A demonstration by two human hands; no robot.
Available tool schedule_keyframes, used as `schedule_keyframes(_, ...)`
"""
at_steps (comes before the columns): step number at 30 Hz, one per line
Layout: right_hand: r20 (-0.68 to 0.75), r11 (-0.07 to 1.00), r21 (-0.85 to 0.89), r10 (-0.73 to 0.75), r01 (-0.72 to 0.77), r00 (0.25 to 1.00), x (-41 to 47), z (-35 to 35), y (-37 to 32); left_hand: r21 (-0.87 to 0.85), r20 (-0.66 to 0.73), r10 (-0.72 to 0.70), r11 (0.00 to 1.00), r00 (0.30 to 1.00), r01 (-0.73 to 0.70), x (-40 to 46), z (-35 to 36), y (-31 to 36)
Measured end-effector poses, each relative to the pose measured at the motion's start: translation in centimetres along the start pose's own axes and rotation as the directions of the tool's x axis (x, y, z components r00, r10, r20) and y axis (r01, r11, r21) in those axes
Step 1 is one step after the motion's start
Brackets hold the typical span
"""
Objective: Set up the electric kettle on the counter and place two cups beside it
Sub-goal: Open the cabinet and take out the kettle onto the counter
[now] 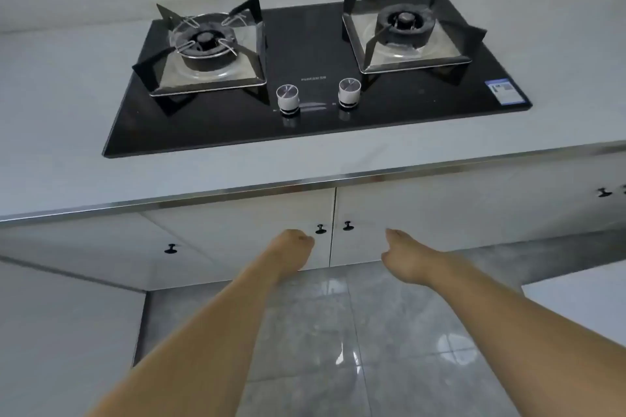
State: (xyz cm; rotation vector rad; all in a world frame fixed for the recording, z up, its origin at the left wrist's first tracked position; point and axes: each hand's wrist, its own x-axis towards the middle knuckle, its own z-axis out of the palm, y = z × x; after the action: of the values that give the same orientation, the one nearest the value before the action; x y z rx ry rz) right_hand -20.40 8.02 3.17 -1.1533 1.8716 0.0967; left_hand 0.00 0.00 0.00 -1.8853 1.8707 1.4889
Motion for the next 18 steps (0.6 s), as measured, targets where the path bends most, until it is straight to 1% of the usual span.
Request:
schedule_keyframes(2, -0.031, 0.999, 0.05, -0.002, 0.003, 1.0, 2.3, 1.0, 1.0, -0.054, -0.047, 0.01, 0.998, 0.999, -0.013, 2.7, 1.8, -0.1)
schedule_keyframes(4, -0.051, 0.995, 0.099, -0.014, 0.019, 0.999, 4.4, 2.0, 1.7, -0.101, -0.069, -0.018, 0.995, 0.997, 0.011, 5.7, 3.3, 0.0)
schedule_keyframes(7, -0.074, 0.986, 0.167, -0.01, 0.022, 0.997, 7.3, 4.0, 2.6, -0.25, -0.102, -0.07, 0.967, 0.992, 0.043, 9.8, 5.8, -0.6)
schedule_keyframes(9, -0.1, 0.972, 0.231, -0.028, 0.051, 0.995, 8.5, 4.8, 3.2, -0.329, -0.135, -0.11, 0.942, 0.985, 0.06, 11.3, 6.8, -0.9)
schedule_keyframes(11, -0.131, 0.938, 0.336, -0.043, 0.085, 0.99, 9.0, 5.3, 3.8, -0.301, -0.213, -0.095, 0.953, 0.972, 0.027, 12.1, 7.4, -1.5)
schedule_keyframes(13, -0.153, 0.891, 0.442, -0.036, 0.101, 0.988, 8.8, 5.5, 4.2, -0.28, -0.259, -0.076, 0.96, 0.963, 0.0, 11.6, 7.8, -1.8)
schedule_keyframes(15, -0.194, 0.862, 0.488, -0.043, 0.134, 0.98, 8.3, 5.6, 4.3, -0.254, -0.272, -0.058, 0.967, 0.961, -0.014, 10.9, 8.3, -2.2)
schedule_keyframes(18, -0.265, 0.831, 0.519, -0.068, 0.201, 0.962, 7.2, 5.5, 3.6, -0.273, -0.252, -0.071, 0.962, 0.965, 0.0, 8.9, 9.2, -3.0)
